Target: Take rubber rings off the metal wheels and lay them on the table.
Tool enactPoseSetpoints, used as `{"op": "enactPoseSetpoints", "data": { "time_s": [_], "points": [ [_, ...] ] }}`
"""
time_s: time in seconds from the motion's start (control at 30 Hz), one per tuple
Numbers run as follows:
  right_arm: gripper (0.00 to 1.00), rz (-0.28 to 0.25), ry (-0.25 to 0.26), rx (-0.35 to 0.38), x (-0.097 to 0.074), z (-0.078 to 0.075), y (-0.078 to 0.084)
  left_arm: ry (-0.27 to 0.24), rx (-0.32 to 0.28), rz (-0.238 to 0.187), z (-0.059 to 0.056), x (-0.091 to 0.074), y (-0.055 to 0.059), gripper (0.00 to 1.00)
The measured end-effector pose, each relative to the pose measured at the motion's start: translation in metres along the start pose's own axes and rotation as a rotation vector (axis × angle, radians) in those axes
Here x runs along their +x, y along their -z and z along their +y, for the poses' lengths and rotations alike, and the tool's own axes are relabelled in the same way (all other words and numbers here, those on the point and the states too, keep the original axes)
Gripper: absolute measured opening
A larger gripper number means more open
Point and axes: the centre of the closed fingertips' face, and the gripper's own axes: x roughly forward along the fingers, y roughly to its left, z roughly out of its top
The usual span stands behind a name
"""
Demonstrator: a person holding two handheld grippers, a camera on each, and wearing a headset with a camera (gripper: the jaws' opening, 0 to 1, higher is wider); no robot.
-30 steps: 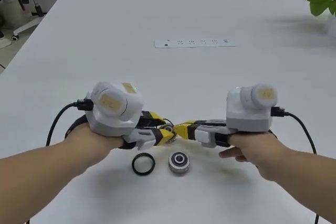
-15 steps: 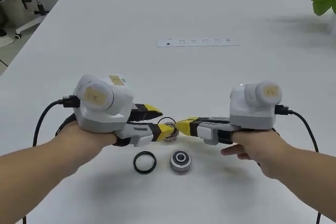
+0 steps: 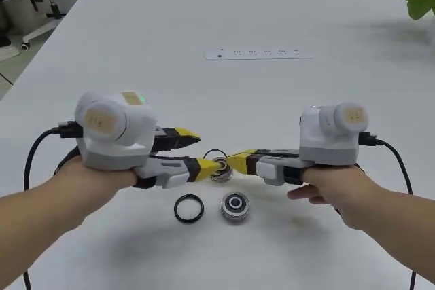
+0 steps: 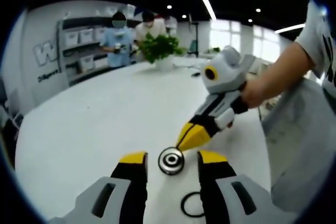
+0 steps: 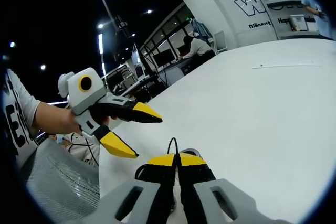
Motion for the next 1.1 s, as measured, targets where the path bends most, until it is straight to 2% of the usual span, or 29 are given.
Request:
{"op": "enactPoseSetpoints", "data": {
  "time_s": [0.27,0.6,0.9,1.1],
  "points": [
    [0.00,0.001,-0.028,-0.007,0.001,0.009,-0.002,0.007,0.003,-0.029,-0.006,-0.010,-0.008,0.46],
    [0.00,0.005,-0.061,-0.007,0.002,0.019,-0.002,-0.003,0.011,-0.019,-0.007,-0.025,0.002,0.52],
    [0.00,0.012,-0.094,-0.006,0.004,0.029,-0.001,-0.004,-0.010,-0.038,-0.011,-0.039,0.004,0.55],
    [0.00,0.021,-0.116,-0.002,0.005,0.035,0.001,-0.010,-0.017,-0.035,-0.013,-0.046,0.011,0.58]
  ]
}}
